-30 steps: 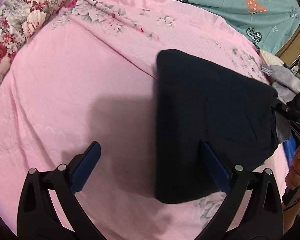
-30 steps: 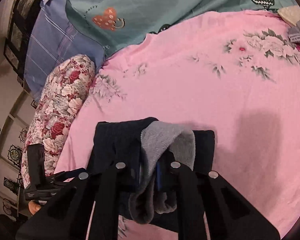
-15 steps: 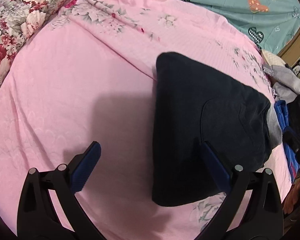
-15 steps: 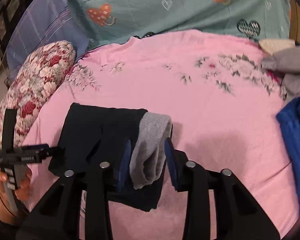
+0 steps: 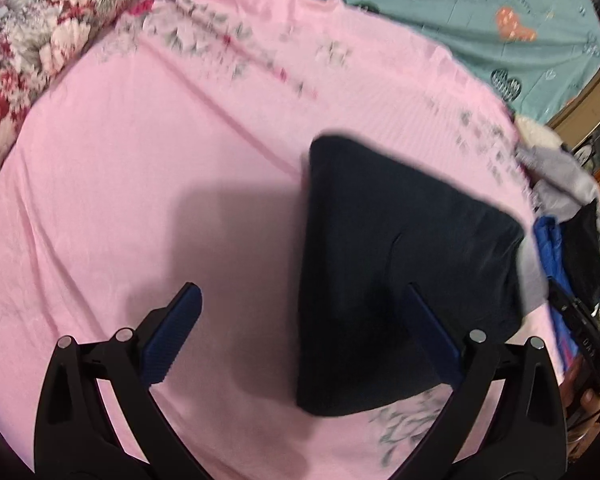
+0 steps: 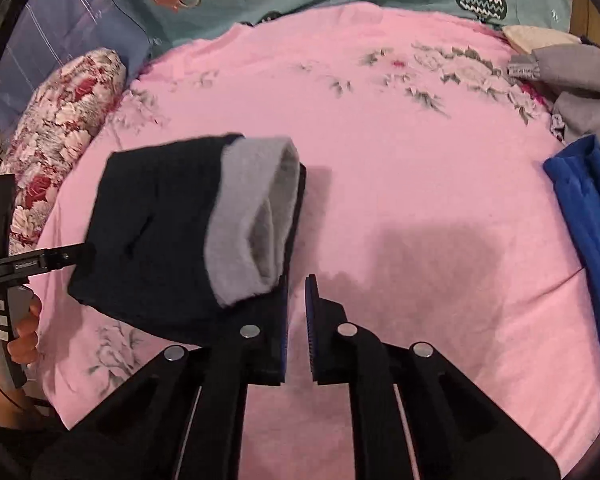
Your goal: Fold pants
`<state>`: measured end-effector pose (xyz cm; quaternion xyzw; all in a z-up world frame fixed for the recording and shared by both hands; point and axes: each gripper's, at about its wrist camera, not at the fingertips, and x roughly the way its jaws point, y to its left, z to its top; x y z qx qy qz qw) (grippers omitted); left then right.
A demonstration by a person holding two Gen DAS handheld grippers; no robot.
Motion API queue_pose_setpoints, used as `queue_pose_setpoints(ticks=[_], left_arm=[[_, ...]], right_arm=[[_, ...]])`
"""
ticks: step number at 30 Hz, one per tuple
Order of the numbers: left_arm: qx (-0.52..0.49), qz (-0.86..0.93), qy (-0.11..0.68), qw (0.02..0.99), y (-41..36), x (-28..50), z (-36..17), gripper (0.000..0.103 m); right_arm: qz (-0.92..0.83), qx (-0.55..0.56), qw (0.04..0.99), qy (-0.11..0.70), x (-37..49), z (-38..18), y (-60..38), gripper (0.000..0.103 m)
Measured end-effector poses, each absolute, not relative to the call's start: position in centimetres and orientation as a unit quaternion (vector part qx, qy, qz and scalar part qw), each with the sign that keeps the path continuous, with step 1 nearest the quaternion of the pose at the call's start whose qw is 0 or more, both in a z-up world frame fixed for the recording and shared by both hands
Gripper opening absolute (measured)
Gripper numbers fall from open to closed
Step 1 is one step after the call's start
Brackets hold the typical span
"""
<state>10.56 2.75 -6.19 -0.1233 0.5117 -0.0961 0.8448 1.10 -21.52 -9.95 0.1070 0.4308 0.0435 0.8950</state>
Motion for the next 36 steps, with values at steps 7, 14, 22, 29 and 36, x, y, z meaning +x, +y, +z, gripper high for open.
queue_pose_setpoints(ticks=[7,14,22,29,36], left_arm=[[-0.088,-0.055,0.500,0.860,1.0,15.6,-5.2,0.101],[-0.111,-0.043,0.556,0.823,2.3,19.6,-10.8,0.101],[-0.119,-0.035,0.547,0.828,3.4,17.1,-8.7,0.101],[-0.103,-0.046,0.547,0.829,2.7,13.6,-10.5,0.101],[-0.103,-0.048,0.545,0.831,2.6,10.7,-8.9,0.101]], right_arm=[[0.082,0.099,0.933,0.337,3.8,-4.8,-19.1,0.019],[0.149,0.132,0.890,0.411,10.8,-7.0,-15.7,0.019],[0.126,0.147,0.885,0.424,12.4,-9.8,-17.7,0.000],[0.158,0.142,0.891,0.402,4.7,-7.8,-18.1,0.037],[0.121,0.134,0.892,0.414,3.2,-9.9,-18.3,0.040]])
